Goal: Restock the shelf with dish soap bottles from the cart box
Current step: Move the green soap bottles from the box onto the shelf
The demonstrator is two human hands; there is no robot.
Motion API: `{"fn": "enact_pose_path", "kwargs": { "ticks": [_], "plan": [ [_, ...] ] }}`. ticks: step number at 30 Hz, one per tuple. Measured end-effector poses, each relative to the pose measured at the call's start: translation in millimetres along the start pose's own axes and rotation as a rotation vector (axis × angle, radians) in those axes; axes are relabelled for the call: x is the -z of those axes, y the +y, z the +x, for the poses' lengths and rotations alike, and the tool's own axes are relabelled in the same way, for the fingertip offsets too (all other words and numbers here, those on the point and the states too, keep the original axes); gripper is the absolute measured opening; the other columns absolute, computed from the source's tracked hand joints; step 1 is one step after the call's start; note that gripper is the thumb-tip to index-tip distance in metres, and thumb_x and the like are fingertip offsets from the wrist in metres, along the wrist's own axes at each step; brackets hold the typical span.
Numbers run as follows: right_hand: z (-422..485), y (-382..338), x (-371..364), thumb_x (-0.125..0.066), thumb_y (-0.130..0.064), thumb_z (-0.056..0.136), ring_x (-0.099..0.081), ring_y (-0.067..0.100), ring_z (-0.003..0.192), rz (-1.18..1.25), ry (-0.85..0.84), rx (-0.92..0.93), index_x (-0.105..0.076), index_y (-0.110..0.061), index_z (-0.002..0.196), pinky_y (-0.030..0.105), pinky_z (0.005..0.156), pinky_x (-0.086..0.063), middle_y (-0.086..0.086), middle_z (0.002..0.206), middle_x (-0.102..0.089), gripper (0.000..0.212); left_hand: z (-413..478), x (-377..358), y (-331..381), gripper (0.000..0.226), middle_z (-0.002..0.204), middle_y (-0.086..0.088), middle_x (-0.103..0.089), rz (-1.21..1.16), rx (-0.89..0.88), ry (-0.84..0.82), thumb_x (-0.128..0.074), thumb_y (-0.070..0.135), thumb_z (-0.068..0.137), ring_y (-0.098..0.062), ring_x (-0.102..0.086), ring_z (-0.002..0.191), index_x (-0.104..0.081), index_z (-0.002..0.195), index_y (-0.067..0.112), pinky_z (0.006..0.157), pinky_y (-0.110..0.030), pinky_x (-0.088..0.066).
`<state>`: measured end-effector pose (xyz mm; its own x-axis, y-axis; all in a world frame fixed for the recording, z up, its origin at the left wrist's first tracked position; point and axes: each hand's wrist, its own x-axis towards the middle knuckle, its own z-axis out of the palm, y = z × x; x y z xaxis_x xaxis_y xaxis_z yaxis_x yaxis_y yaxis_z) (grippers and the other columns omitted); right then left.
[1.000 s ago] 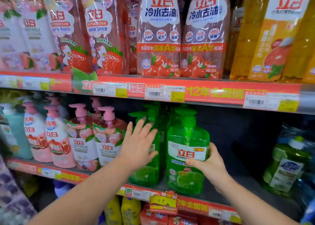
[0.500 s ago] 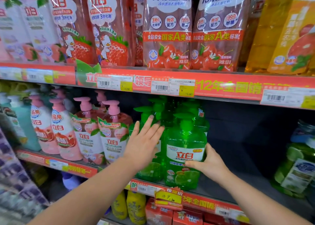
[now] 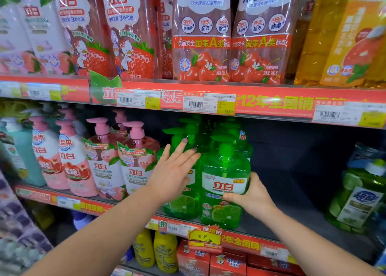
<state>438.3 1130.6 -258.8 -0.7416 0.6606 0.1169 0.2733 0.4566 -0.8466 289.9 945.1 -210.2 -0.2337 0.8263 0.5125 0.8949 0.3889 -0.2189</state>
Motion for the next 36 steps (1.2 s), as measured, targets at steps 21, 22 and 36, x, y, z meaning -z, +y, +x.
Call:
{"fn": "enact_pose_path", "kwargs": {
  "ticks": [21, 22, 36],
  "plan": [
    [13, 12, 19, -0.081, -0.032, 0.069, -0.029, 0.024, 0.14, 0.135, -0.225, -0.095, 0.002, -0.025, 0.151, 0.042, 0.114, -0.027, 0.005, 0.154, -0.029, 0.117, 2, -8, 2, 0.066, 0.159, 0.004, -0.015, -0.073, 0.075, -0.139, -0.048, 0.023, 0.093, -0.011, 0.033, 0.13, -0.015, 0.15, 0.019, 0.111, -0.048, 0.014],
    [14, 11, 19, -0.081, -0.03, 0.069, -0.036, 0.023, 0.135, 0.159, -0.272, -0.098, 0.0, -0.028, 0.15, 0.041, 0.112, -0.03, 0.003, 0.15, -0.036, 0.115, 2, -9, 2, 0.066, 0.159, 0.004, -0.015, -0.072, 0.076, -0.14, -0.048, 0.024, 0.093, -0.011, 0.035, 0.129, -0.015, 0.15, 0.019, 0.111, -0.047, 0.015],
    [10, 10, 14, -0.068, -0.037, 0.081, -0.047, 0.01, 0.121, 0.159, -0.362, -0.113, 0.003, -0.021, 0.151, 0.02, 0.095, -0.04, -0.004, 0.139, -0.05, 0.101, 2, -9, 3, 0.063, 0.153, -0.001, -0.031, -0.081, 0.076, -0.085, -0.055, 0.02, 0.088, -0.017, 0.022, 0.135, -0.03, 0.146, 0.015, 0.111, -0.052, 0.008]
  ]
}}
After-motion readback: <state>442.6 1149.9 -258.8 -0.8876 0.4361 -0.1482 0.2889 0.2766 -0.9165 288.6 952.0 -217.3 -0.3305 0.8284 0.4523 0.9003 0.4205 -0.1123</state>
